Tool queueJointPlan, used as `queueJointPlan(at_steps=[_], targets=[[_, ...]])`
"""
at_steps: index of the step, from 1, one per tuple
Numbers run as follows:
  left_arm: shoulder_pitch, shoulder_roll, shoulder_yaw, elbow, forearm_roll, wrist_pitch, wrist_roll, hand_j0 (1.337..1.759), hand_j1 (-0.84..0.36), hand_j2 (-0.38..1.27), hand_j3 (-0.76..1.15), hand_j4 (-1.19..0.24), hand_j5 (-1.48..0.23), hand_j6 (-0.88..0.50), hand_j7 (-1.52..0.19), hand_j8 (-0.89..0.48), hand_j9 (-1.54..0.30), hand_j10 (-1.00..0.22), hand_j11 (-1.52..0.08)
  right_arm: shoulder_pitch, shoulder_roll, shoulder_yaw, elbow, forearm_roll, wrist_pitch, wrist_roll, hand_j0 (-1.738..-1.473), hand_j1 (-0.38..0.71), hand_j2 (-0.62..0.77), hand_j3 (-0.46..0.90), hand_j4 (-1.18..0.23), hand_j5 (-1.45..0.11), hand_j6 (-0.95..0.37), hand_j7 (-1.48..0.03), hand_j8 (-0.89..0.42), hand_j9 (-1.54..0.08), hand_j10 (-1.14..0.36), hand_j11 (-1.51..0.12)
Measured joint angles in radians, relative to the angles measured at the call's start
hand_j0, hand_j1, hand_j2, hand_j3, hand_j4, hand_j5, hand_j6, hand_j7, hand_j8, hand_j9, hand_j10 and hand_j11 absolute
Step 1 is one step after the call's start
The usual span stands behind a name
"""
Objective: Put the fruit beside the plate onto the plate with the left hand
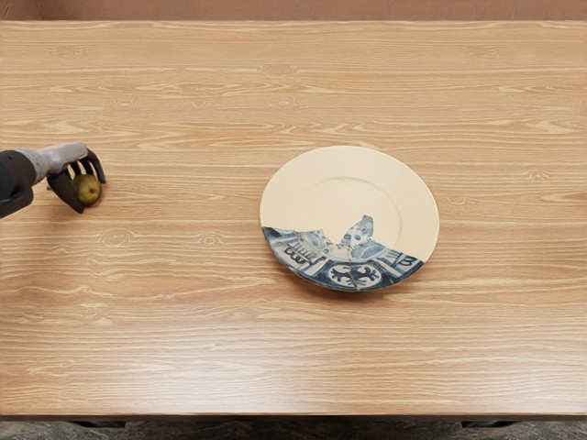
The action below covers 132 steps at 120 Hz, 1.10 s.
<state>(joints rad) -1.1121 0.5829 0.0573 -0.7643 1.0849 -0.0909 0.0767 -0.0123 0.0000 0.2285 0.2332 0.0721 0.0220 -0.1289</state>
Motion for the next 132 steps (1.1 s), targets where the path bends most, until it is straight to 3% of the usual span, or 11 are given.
queueJointPlan(at_steps=[38,68,82,108,132], targets=[[-0.008,-0.001,0.008,0.009,-0.004,-0.013,0.000,1.654,-0.23,0.28,0.00,-0.63,-0.87,-0.46,-0.87,-0.46,-0.86,-0.47,-0.88,0.000,0.000,0.000,0.000,0.000,0.000,0.000,-1.658,-0.32,-0.01,0.00,-0.03,-0.03,-0.03,-0.03,-0.03,-0.03,-0.03,-0.03],[-0.009,-0.001,0.009,0.009,-0.001,-0.031,0.000,1.652,-0.18,0.20,0.00,-0.66,-0.87,-0.49,-0.88,-0.49,-0.90,-0.48,-0.93,0.000,0.000,0.000,0.000,0.000,0.000,0.000,-1.658,-0.32,-0.01,0.00,-0.03,-0.03,-0.03,-0.03,-0.03,-0.03,-0.03,-0.03],[-0.014,0.000,0.012,0.008,-0.003,-0.037,0.000,1.653,-0.20,0.27,0.00,-0.64,-0.89,-0.46,-0.91,-0.46,-0.91,-0.49,-0.93,0.000,0.000,0.000,0.000,0.000,0.000,0.000,-1.658,-0.32,-0.01,0.00,-0.03,-0.03,-0.03,-0.03,-0.03,-0.03,-0.03,-0.03],[-0.055,0.001,0.011,0.003,-0.012,-0.082,0.000,1.654,-0.23,0.37,0.00,-0.62,-0.95,-0.44,-0.95,-0.45,-0.96,-0.51,-0.96,0.000,0.000,0.000,0.000,0.000,0.000,0.000,-1.658,-0.32,-0.01,0.00,-0.03,-0.03,-0.03,-0.03,-0.03,-0.03,-0.03,-0.03],[-0.095,0.001,0.011,-0.001,-0.031,-0.122,0.000,1.653,-0.20,0.31,0.00,-0.62,-0.98,-0.44,-0.98,-0.47,-0.99,-0.54,-0.99,0.000,0.000,0.000,0.000,0.000,0.000,0.000,-1.658,-0.32,-0.01,0.00,-0.03,-0.03,-0.03,-0.03,-0.03,-0.03,-0.03,-0.03]])
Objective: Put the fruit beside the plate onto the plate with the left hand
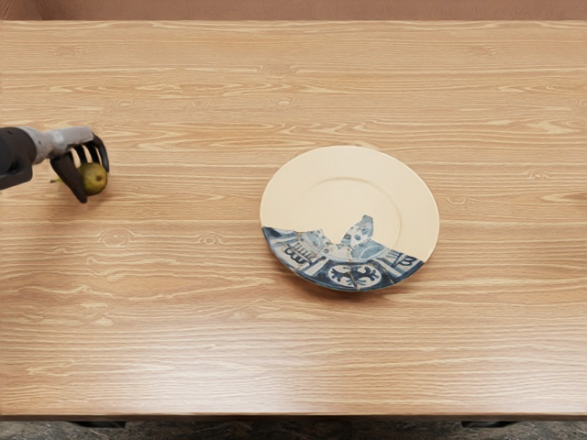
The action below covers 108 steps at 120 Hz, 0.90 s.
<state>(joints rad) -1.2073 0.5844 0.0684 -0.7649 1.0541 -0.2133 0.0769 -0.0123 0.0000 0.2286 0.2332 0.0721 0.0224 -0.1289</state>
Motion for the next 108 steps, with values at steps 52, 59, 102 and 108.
queueJointPlan(at_steps=[52,59,102,108], targets=[[-0.090,0.002,-0.004,-0.008,-0.061,-0.108,0.003,1.654,-0.23,0.46,0.00,-0.63,-1.04,-0.44,-1.03,-0.48,-1.02,-0.57,-1.03,0.000,0.000,0.000,0.002,0.000,0.000,0.000,-1.658,-0.32,-0.01,0.00,-0.03,-0.03,-0.03,-0.03,-0.03,-0.03,-0.03,-0.03],[-0.103,0.000,-0.004,-0.008,-0.070,-0.124,0.003,1.654,-0.24,0.49,0.00,-0.63,-1.04,-0.43,-1.02,-0.50,-1.02,-0.59,-1.03,0.000,0.000,0.000,0.003,0.000,0.000,0.000,-1.658,-0.32,-0.01,0.00,-0.03,-0.03,-0.03,-0.03,-0.03,-0.03,-0.03,-0.03],[-0.184,-0.006,-0.005,-0.031,-0.195,-0.239,0.005,1.655,-0.31,0.60,0.00,-0.57,-1.08,-0.40,-1.05,-0.44,-1.05,-0.64,-1.05,0.000,0.000,0.000,0.003,0.000,0.000,0.000,-1.658,-0.32,-0.01,0.00,-0.03,-0.03,-0.03,-0.03,-0.03,-0.03,-0.03,-0.03],[-0.192,-0.020,-0.005,-0.033,-0.208,-0.250,0.006,1.655,-0.31,0.60,0.00,-0.57,-1.08,-0.40,-1.05,-0.44,-1.04,-0.64,-1.05,0.000,0.000,0.000,0.003,0.000,0.000,0.000,-1.658,-0.32,-0.01,0.00,-0.03,-0.03,-0.03,-0.03,-0.03,-0.03,-0.03,-0.03]])
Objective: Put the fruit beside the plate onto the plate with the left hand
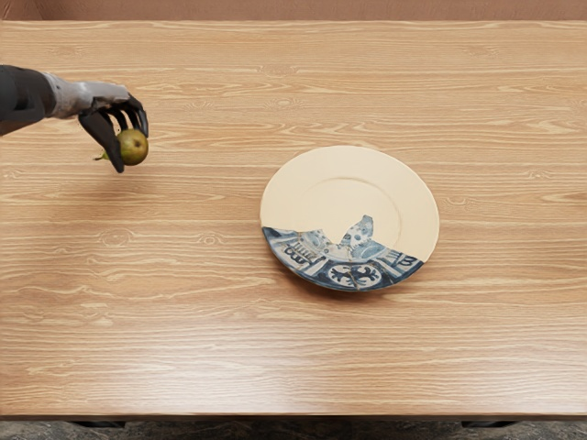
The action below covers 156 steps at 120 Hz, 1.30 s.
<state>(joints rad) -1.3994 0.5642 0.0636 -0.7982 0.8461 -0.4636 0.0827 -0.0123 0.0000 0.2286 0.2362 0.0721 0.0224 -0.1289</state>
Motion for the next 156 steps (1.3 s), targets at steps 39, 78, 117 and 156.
queueJointPlan(at_steps=[39,78,117,156], targets=[[-0.048,-0.081,-0.001,-0.003,-0.051,-0.043,0.022,1.655,-0.28,0.55,0.00,-0.57,-1.09,-0.41,-1.08,-0.45,-1.08,-0.76,-1.09,-0.001,0.000,-0.001,-0.004,0.000,-0.001,0.000,-1.658,-0.32,-0.01,0.00,-0.03,-0.03,-0.03,-0.03,-0.03,-0.03,-0.03,-0.03],[-0.093,-0.153,-0.001,-0.003,-0.099,-0.052,0.058,1.654,-0.28,0.54,0.00,-0.56,-1.12,-0.38,-1.11,-0.43,-1.11,-0.80,-1.12,-0.002,0.000,-0.003,-0.007,0.000,-0.001,0.000,-1.658,-0.32,-0.01,0.00,-0.03,-0.03,-0.03,-0.03,-0.03,-0.03,-0.03,-0.03],[-0.138,-0.248,-0.001,-0.004,-0.143,-0.060,0.085,1.653,-0.28,0.53,0.00,-0.54,-1.17,-0.36,-1.14,-0.42,-1.14,-0.82,-1.15,-0.002,0.000,-0.004,-0.009,-0.001,0.000,-0.001,-1.658,-0.32,-0.01,0.00,-0.03,-0.03,-0.03,-0.03,-0.03,-0.03,-0.03,-0.03],[-0.188,-0.356,-0.009,-0.009,-0.195,-0.061,0.123,1.652,-0.28,0.55,0.00,-0.53,-1.20,-0.35,-1.18,-0.41,-1.16,-0.85,-1.17,-0.002,0.000,-0.005,-0.009,-0.001,0.000,-0.001,-1.658,-0.32,-0.01,0.00,-0.03,-0.03,-0.03,-0.03,-0.03,-0.03,-0.03,-0.03]])
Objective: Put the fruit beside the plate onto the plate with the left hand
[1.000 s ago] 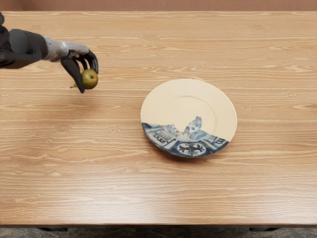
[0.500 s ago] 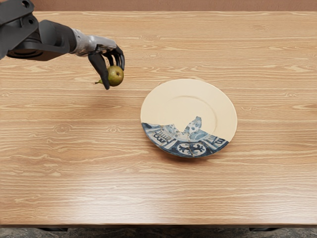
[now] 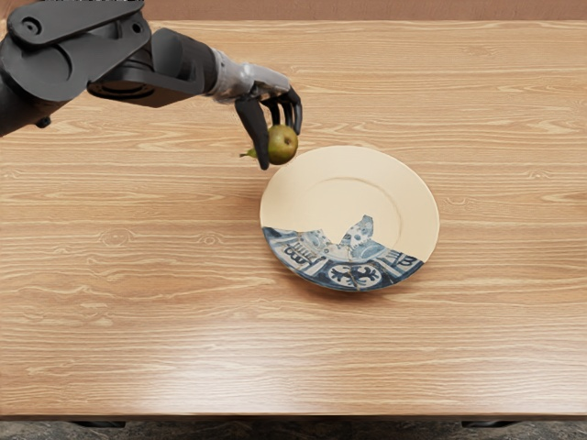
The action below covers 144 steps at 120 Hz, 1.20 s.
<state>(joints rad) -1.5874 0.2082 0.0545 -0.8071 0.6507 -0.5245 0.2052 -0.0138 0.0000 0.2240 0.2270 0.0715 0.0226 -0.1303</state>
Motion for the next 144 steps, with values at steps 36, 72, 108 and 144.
queueJointPlan(at_steps=[36,72,108,144], targets=[[-0.032,-0.101,-0.008,-0.004,-0.029,0.010,0.051,1.652,-0.27,0.53,0.00,-0.53,-1.21,-0.35,-1.19,-0.41,-1.17,-0.85,-1.18,0.000,0.000,0.000,0.000,0.000,-0.001,0.001,-1.658,-0.32,-0.01,0.00,-0.03,-0.03,-0.03,-0.03,-0.03,-0.03,-0.03,-0.03],[-0.040,-0.189,-0.022,0.015,-0.031,0.037,0.090,1.651,-0.27,0.53,0.00,-0.53,-1.21,-0.35,-1.19,-0.41,-1.18,-0.85,-1.19,0.000,0.000,0.000,0.000,0.000,-0.001,0.001,-1.658,-0.32,-0.01,0.00,-0.03,-0.03,-0.03,-0.03,-0.03,-0.03,-0.03,-0.03],[-0.032,-0.208,-0.015,0.064,-0.022,0.057,0.098,1.651,-0.27,0.52,0.00,-0.53,-1.20,-0.35,-1.18,-0.41,-1.17,-0.85,-1.18,0.000,0.000,0.000,0.000,0.000,-0.001,0.001,-1.658,-0.32,-0.01,0.00,-0.03,-0.03,-0.03,-0.03,-0.03,-0.03,-0.03,-0.03],[0.000,-0.208,-0.032,0.062,-0.122,0.193,0.093,1.656,0.05,0.16,0.00,-0.26,-0.46,-0.21,-0.46,-0.23,-0.45,-0.34,-0.45,0.000,0.000,0.000,0.000,0.000,-0.001,0.001,-1.658,-0.32,-0.01,0.00,-0.03,-0.03,-0.03,-0.03,-0.03,-0.03,-0.03,-0.03]])
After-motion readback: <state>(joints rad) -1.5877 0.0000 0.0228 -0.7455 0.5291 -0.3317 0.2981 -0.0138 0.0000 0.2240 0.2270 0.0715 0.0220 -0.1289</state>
